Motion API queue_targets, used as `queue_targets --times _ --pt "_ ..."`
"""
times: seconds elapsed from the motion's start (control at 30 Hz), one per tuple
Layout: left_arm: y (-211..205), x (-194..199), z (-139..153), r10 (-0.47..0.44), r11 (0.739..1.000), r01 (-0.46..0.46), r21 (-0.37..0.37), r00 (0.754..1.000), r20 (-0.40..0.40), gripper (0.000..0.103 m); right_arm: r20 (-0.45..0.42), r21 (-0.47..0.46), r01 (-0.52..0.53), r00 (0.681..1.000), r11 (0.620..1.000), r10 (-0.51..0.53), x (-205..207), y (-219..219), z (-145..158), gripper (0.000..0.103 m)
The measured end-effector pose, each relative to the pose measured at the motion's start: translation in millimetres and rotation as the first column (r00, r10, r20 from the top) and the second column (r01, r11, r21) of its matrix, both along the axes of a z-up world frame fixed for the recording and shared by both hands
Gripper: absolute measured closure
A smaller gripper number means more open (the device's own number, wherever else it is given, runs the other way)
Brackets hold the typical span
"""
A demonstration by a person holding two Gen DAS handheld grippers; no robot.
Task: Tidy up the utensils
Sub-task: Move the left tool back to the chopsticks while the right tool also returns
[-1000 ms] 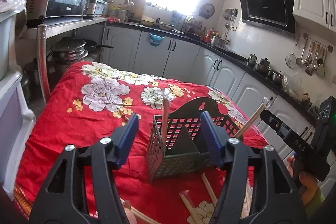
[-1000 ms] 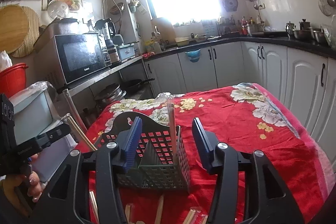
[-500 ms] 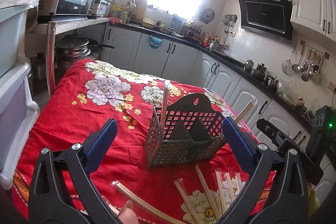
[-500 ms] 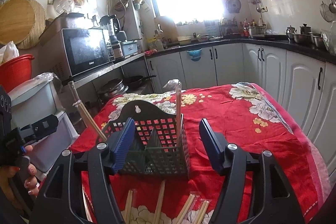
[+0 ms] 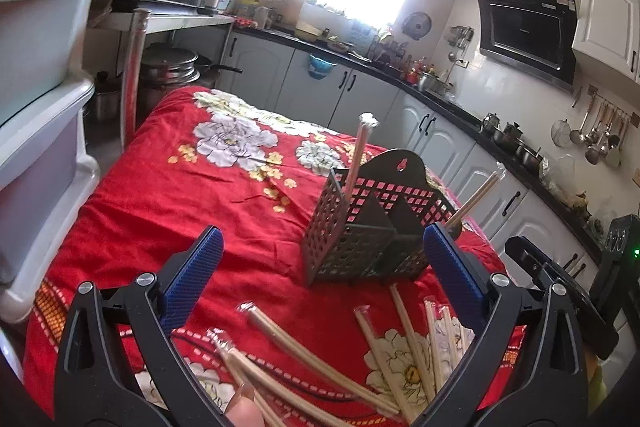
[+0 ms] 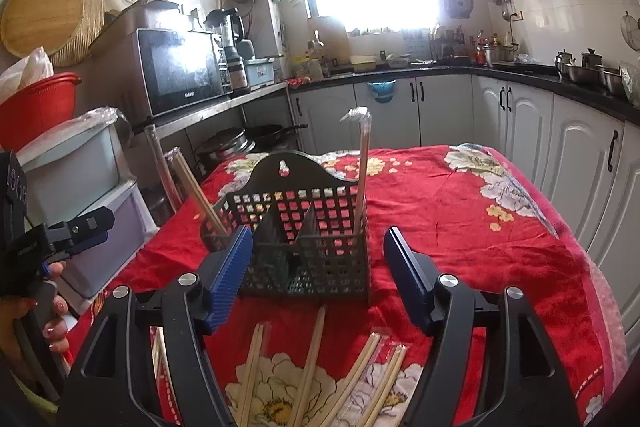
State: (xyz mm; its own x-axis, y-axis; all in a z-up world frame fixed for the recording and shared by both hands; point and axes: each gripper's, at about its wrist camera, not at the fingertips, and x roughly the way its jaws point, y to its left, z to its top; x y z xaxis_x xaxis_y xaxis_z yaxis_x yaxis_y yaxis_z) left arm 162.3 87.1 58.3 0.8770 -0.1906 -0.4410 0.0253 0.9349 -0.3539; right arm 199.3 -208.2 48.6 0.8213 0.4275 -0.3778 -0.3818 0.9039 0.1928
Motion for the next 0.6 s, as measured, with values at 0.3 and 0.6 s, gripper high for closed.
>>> queue_targets --times 0.3,0.6 --pt "9 -10 -14 0.018 1.000 -0.019 -0.009 0.999 -0.045 0.011 -0.038 -0.043 -0.031 0.999 0.999 0.030 -8 7 -13 0.037" --pt "11 -8 -41 -0.016 0.999 0.010 -0.048 0.991 -0.133 0.011 -0.090 -0.075 -0.050 0.995 0.996 0.043 -10 12 -30 0.037"
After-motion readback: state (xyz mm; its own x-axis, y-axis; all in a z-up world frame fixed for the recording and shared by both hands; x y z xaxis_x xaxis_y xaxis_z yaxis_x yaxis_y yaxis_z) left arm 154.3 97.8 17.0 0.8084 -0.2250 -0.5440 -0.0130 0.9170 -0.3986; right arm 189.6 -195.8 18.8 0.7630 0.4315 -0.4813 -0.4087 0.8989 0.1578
